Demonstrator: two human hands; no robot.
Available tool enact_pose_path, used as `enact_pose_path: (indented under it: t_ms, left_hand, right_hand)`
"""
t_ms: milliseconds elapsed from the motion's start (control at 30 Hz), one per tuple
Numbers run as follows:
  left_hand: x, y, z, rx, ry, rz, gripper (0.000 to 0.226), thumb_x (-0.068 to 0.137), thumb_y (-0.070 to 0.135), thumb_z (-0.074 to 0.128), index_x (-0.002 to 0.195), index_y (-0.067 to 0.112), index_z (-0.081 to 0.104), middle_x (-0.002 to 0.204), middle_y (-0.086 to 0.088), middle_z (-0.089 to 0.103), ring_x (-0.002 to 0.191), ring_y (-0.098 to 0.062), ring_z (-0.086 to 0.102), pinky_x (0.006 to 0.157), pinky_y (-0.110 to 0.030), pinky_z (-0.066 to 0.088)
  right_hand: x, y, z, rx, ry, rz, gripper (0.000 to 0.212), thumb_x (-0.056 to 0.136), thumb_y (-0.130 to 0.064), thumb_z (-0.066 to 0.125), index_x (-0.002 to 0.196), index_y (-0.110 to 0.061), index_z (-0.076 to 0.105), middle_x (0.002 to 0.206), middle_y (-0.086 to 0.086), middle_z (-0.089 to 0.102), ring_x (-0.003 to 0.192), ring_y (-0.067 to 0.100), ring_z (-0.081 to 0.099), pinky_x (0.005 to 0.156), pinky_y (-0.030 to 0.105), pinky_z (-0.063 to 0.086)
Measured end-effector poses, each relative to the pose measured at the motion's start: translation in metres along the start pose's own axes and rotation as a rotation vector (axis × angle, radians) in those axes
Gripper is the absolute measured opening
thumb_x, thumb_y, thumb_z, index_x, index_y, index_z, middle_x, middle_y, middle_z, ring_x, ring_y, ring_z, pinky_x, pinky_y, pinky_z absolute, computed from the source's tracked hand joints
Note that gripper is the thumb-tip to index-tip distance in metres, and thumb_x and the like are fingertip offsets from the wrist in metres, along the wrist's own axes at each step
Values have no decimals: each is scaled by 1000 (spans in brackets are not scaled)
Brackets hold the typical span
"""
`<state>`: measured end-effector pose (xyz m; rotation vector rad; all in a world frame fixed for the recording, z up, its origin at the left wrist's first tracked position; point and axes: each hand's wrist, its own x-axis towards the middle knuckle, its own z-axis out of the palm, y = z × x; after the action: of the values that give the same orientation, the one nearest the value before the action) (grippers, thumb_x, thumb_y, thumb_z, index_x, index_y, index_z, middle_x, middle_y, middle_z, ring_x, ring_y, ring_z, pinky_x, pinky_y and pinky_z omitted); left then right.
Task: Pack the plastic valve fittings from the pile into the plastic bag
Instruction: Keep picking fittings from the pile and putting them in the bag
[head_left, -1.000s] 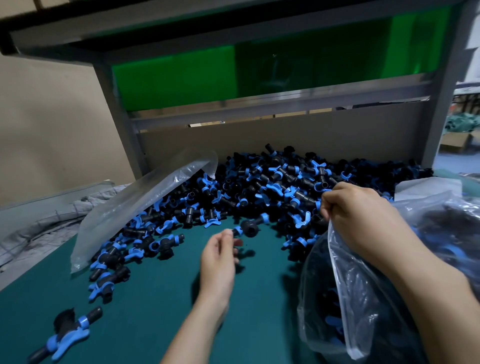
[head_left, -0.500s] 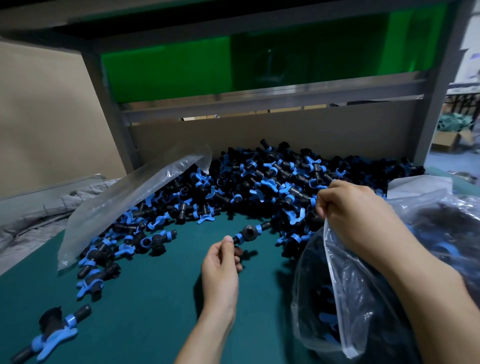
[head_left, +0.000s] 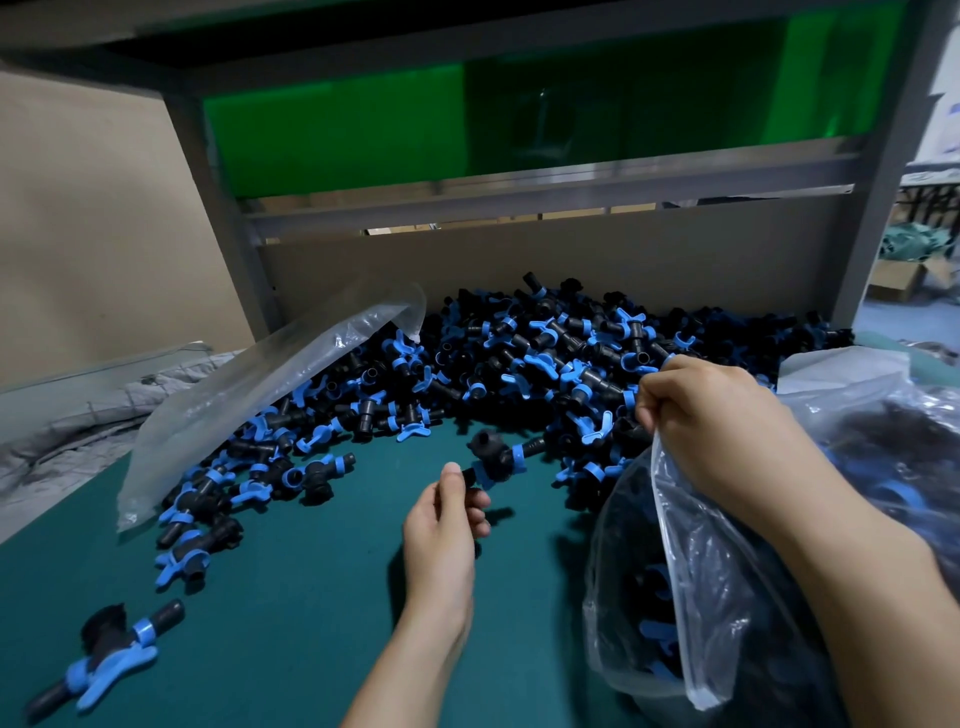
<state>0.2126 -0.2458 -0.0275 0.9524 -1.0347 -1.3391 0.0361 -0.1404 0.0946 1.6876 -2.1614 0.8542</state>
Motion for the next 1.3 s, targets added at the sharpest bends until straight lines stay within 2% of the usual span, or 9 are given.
enact_pose_path:
  t_ms: [233, 433, 633, 733, 833, 967, 1100, 1300]
  left_hand:
    - [8, 8, -6, -387, 102, -186, 31, 103, 33, 47, 83, 9, 52, 55, 2, 52, 46, -7, 46, 43, -20, 38]
    - [13, 6, -11, -469, 99, -222, 32, 103, 35, 46, 87, 8, 54, 55, 2, 51, 46, -7, 45, 41, -20, 38]
    - [12, 6, -11, -452, 85, -218, 29, 103, 32, 48, 92, 7, 57, 64, 0, 56, 52, -7, 50, 45, -20, 43]
    - [8, 5, -8, -358, 21, -181, 23, 103, 25, 47, 96, 11, 63, 71, 3, 65, 64, -7, 55, 57, -21, 49]
    - [3, 5, -3, -241, -54, -115, 26, 105, 20, 41, 103, 16, 67, 80, 6, 71, 70, -6, 57, 68, -22, 46]
    - [1, 5, -3, -210, -57, -103, 23, 105, 15, 42, 104, 19, 64, 74, 8, 65, 68, -2, 57, 68, -19, 47]
    - [0, 6, -3, -212, -65, -84, 21, 104, 10, 42, 104, 16, 62, 81, 0, 62, 69, -5, 56, 62, -17, 52]
    - [0, 6, -2, -191, -70, -64, 20, 104, 7, 43, 105, 16, 61, 88, -6, 62, 77, -11, 57, 72, -25, 51]
  right_hand:
    - [1, 0, 1, -10, 1, 3, 35, 79, 1, 44, 58, -27, 49, 77, -10, 51, 78, 18, 51, 60, 32, 33]
    - [1, 0, 1, -8, -3, -2, 36, 80, 1, 44, 57, -27, 48, 77, -9, 51, 78, 18, 51, 59, 33, 34]
    - [1, 0, 1, -11, -7, -7, 35, 80, 0, 44, 58, -26, 49, 77, -9, 51, 79, 19, 51, 61, 33, 33]
    - [1, 0, 0, -7, -3, -10, 35, 80, 1, 44, 58, -26, 49, 76, -9, 51, 78, 19, 51, 60, 33, 34]
    - [1, 0, 0, -4, -6, -11, 36, 79, 1, 44, 58, -27, 48, 77, -9, 51, 78, 19, 51, 60, 33, 35]
    - [1, 0, 1, -12, 0, -8, 36, 79, 1, 44, 58, -27, 49, 76, -9, 51, 77, 19, 50, 57, 31, 32]
    - [1, -1, 0, -6, -2, -7, 36, 79, 1, 43, 58, -27, 50, 77, -9, 52, 78, 18, 51, 55, 29, 32]
    - [0, -1, -1, -9, -7, -8, 37, 81, 0, 43, 58, -27, 50, 78, -9, 52, 78, 17, 51, 55, 28, 31]
